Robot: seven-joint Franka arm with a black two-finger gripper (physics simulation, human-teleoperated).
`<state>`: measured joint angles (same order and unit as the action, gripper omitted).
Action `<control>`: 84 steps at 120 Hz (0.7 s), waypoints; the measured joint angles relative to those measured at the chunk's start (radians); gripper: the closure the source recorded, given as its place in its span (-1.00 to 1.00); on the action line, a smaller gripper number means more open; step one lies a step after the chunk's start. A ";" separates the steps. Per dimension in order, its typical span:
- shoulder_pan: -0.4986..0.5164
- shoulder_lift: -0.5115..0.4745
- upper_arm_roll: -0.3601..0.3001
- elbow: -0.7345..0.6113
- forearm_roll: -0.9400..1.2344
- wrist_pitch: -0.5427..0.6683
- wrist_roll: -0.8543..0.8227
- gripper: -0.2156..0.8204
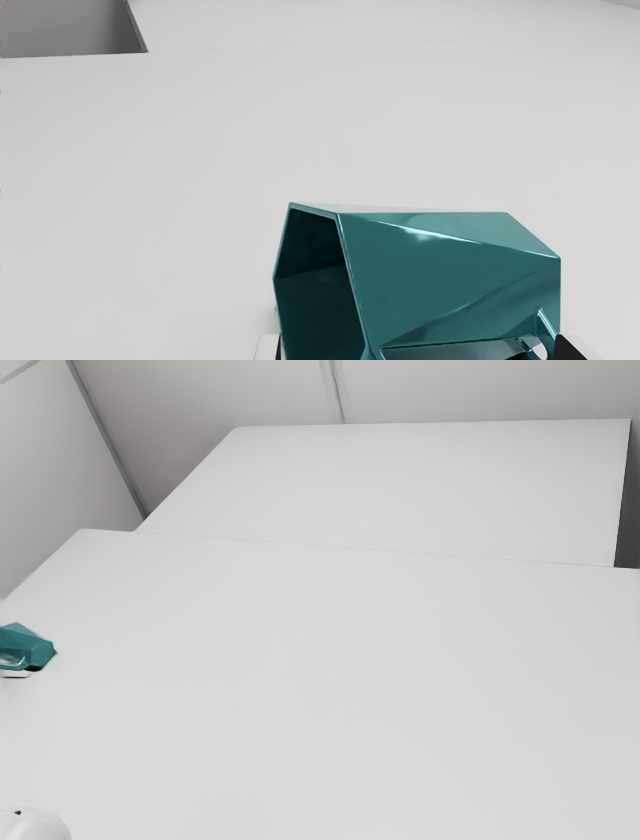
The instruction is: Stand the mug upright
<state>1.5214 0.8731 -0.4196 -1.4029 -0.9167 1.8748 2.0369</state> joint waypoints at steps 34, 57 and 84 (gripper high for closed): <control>-0.030 0.040 0.000 0.037 -0.027 -0.024 0.003 -0.56; -0.045 0.019 0.002 -0.011 -0.030 -0.023 0.005 -0.54; -0.055 -0.002 0.003 -0.049 -0.028 -0.017 0.008 -0.48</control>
<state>1.4665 0.8709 -0.4171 -1.4519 -0.9443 1.8578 2.0446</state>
